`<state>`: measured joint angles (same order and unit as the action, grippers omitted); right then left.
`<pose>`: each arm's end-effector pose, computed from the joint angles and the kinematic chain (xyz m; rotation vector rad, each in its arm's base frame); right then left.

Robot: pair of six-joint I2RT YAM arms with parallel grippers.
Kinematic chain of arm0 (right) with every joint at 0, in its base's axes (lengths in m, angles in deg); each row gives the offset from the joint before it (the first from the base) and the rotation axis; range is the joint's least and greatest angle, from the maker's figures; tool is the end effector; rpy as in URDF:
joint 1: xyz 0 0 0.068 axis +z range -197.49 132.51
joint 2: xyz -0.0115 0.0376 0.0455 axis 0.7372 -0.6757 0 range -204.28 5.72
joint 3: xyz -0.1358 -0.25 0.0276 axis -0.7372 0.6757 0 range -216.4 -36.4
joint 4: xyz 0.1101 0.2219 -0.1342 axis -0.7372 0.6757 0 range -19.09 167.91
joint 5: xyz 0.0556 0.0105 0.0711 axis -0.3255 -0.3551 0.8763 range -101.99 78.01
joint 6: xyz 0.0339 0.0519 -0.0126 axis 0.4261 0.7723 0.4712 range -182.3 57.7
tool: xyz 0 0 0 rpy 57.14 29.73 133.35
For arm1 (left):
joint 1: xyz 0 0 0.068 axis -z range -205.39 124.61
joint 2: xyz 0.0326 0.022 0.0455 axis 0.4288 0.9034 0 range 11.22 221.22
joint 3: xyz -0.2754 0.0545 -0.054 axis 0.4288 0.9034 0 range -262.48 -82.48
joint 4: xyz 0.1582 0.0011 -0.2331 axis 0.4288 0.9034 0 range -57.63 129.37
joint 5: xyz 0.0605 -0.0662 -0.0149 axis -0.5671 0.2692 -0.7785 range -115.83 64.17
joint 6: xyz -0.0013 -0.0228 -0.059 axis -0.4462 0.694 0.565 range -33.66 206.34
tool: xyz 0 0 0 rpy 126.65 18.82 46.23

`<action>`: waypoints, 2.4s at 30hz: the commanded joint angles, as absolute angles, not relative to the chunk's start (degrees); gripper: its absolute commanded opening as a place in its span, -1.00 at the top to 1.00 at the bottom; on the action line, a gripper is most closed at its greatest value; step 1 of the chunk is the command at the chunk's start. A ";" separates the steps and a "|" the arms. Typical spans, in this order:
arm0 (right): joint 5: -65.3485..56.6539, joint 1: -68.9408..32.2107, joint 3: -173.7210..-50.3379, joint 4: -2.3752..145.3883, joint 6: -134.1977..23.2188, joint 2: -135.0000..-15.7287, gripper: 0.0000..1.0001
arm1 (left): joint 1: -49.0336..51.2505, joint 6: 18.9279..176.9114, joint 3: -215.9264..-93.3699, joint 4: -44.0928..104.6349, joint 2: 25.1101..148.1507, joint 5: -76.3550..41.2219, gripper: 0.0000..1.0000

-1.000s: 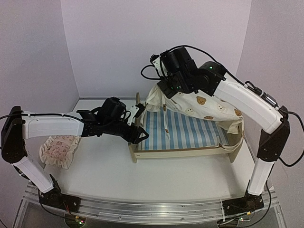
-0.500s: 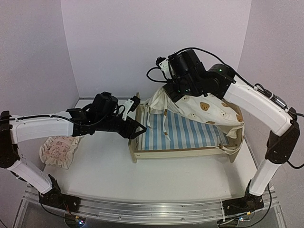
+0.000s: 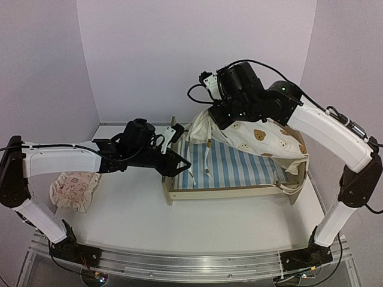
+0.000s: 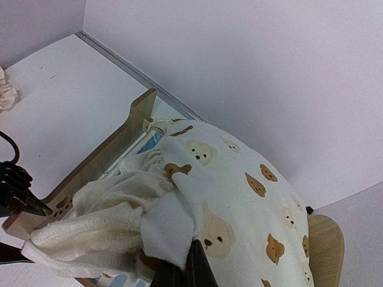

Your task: Set up the pet bed

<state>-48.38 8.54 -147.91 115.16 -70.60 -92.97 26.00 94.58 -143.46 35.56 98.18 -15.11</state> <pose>0.2501 0.3196 0.4465 -0.7426 1.8644 -0.1453 0.2285 -0.3006 0.2685 0.9111 1.9782 -0.8119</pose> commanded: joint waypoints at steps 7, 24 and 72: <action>-46.18 8.85 -148.37 111.71 -68.33 -88.79 1.00 | 26.23 94.68 -147.99 29.58 100.15 -9.22 0.79; -46.15 8.86 -146.26 111.69 -67.41 -87.62 1.00 | 26.47 93.67 -146.73 17.18 106.83 0.77 -0.35; -44.60 8.88 -144.21 111.35 -66.35 -86.12 1.00 | 30.27 97.61 -151.03 -7.32 122.56 -7.21 0.29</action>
<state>-44.94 8.52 -143.40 115.05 -67.36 -89.31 29.86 96.45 -149.49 -1.92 120.60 -7.45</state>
